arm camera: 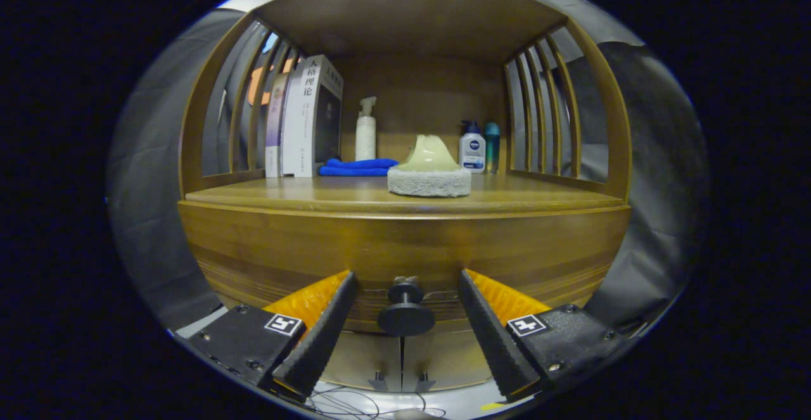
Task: Pull open the drawer, take out the items inside it, and place them on the countertop above the cabinet.
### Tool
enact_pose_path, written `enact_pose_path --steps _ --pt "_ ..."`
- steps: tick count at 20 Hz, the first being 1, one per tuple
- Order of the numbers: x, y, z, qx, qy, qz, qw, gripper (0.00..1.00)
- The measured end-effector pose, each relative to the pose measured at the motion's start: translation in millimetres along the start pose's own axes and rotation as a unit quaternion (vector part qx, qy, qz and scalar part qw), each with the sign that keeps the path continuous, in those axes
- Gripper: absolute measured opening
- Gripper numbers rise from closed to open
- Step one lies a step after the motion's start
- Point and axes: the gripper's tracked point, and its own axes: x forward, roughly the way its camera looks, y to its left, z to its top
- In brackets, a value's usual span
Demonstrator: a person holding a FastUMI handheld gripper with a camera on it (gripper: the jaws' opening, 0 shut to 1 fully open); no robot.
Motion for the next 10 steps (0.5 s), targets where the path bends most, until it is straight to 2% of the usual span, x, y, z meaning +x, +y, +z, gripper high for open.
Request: enact_pose_path --steps 7,10 --pt "-4 -1 1 0.011 0.019 0.003 1.000 1.00" --pt "-28 -12 26 0.021 -0.012 0.005 1.000 1.00"
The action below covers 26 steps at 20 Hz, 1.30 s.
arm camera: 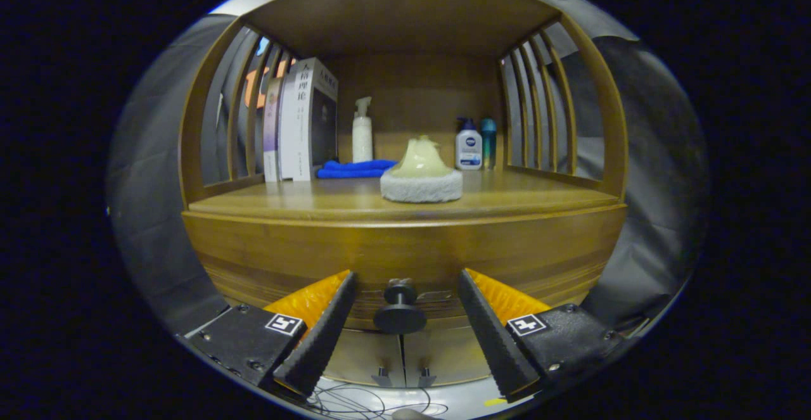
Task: Pull open the drawer, take out the items inside it, and place them on the countertop above the cabinet.
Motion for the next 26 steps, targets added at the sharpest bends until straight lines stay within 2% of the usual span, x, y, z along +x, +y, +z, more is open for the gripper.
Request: enact_pose_path --steps 6,10,13,18,26 --pt "-94 -38 29 -0.011 -0.040 0.005 0.999 1.00" --pt "-152 -64 35 -0.020 -0.069 -0.004 0.997 1.00" --pt "-179 -76 28 -0.001 -0.068 -0.005 0.998 1.00" --pt "-198 -101 20 0.022 -0.074 -0.013 0.997 1.00" --pt "-194 -115 14 0.039 -0.064 -0.011 0.997 1.00"
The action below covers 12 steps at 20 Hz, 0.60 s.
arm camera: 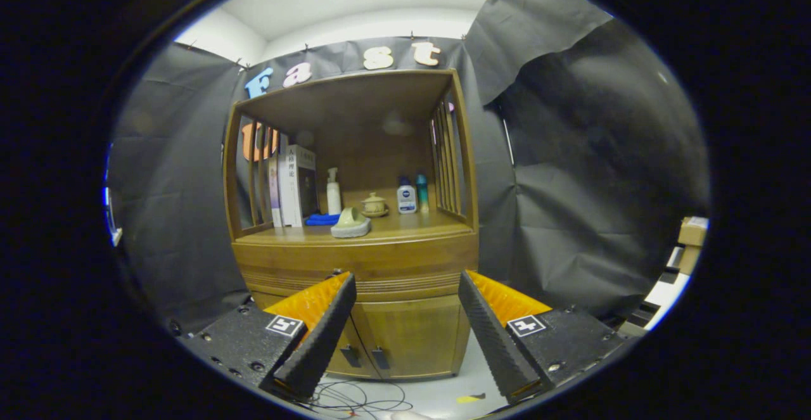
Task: Pull open the drawer, take out the items inside it, and place them on the countertop above the cabinet.
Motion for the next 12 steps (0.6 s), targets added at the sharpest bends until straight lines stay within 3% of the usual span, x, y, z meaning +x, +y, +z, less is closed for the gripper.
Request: enact_pose_path --steps 12 --pt "1 12 -1 -0.014 0.001 0.015 1.000 1.00"
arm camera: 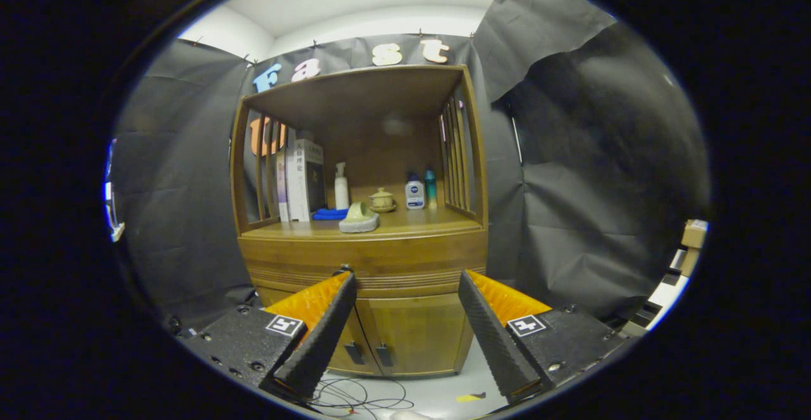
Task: Pull open the drawer, take out the items inside it, and place them on the countertop above the cabinet.
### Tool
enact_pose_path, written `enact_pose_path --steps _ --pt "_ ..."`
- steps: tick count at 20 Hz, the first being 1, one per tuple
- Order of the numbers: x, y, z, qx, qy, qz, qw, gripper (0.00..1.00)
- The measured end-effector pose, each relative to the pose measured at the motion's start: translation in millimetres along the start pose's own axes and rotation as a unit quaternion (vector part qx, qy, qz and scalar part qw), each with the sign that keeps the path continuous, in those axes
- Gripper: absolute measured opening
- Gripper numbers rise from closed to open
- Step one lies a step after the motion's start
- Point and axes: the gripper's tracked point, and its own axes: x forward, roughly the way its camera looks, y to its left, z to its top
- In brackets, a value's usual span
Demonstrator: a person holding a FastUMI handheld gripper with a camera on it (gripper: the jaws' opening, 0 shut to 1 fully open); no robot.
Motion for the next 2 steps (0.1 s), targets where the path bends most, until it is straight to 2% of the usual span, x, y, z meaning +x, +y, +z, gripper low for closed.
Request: enact_pose_path --steps 2 --pt "-1.3 1.6 -0.4 -0.004 -0.001 0.001 1.000 1.00"
